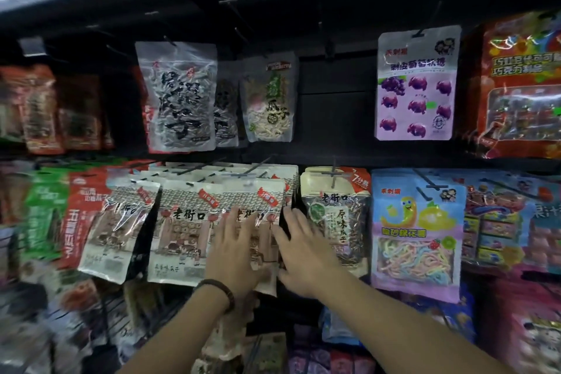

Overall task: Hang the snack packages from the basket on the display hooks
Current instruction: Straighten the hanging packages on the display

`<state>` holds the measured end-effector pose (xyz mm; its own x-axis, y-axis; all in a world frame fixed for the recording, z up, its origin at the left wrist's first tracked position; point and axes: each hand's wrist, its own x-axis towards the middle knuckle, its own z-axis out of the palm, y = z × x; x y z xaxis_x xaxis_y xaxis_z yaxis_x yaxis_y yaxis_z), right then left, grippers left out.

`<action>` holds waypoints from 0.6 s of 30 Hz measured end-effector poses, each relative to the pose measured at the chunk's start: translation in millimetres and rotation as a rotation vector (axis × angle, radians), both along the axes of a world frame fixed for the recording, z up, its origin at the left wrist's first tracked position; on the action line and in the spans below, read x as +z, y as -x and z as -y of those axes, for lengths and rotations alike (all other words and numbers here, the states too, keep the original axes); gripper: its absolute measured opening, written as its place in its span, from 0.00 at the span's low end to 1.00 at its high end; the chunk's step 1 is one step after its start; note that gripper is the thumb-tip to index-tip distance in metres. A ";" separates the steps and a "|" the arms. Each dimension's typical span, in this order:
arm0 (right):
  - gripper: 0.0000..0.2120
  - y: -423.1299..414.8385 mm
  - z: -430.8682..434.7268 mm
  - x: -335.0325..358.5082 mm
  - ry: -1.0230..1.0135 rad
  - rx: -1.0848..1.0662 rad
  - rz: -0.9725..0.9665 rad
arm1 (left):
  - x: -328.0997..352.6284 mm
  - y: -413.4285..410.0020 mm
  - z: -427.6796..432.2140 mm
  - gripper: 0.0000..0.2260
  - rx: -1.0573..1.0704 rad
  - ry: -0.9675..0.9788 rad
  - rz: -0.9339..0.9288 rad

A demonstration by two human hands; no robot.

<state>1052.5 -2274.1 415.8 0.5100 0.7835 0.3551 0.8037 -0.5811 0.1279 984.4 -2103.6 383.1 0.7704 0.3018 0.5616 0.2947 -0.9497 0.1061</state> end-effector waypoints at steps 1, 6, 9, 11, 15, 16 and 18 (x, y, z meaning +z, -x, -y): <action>0.44 -2.8 -8.6 -1.4 0.003 0.005 0.009 | -0.7 -2.8 -11.4 0.59 0.027 0.002 -0.064; 0.53 -18.3 -40.0 -7.6 0.017 -0.033 0.009 | -4.5 -18.2 -42.6 0.69 0.026 0.023 -0.216; 0.57 -25.7 -48.0 -10.8 0.019 -0.072 -0.005 | -5.0 -26.2 -48.6 0.69 0.009 0.007 -0.217; 0.58 -32.1 -50.2 -9.3 0.023 -0.089 -0.008 | -0.2 -31.9 -50.9 0.68 0.018 -0.001 -0.233; 0.59 -44.1 -56.0 4.7 0.040 -0.104 -0.037 | 20.8 -44.1 -52.8 0.71 0.072 -0.013 -0.347; 0.59 -45.9 -57.5 9.0 0.043 -0.108 -0.052 | 26.4 -46.9 -53.7 0.72 0.078 -0.016 -0.372; 0.57 -49.7 -59.6 17.6 0.029 -0.119 -0.086 | 33.7 -51.2 -55.1 0.72 0.088 -0.019 -0.390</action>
<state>1102.1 -2214.5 433.3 0.6272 0.7253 0.2838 0.7383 -0.6697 0.0796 1035.7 -2048.5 416.8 0.8985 0.3685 0.2384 0.3896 -0.9198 -0.0466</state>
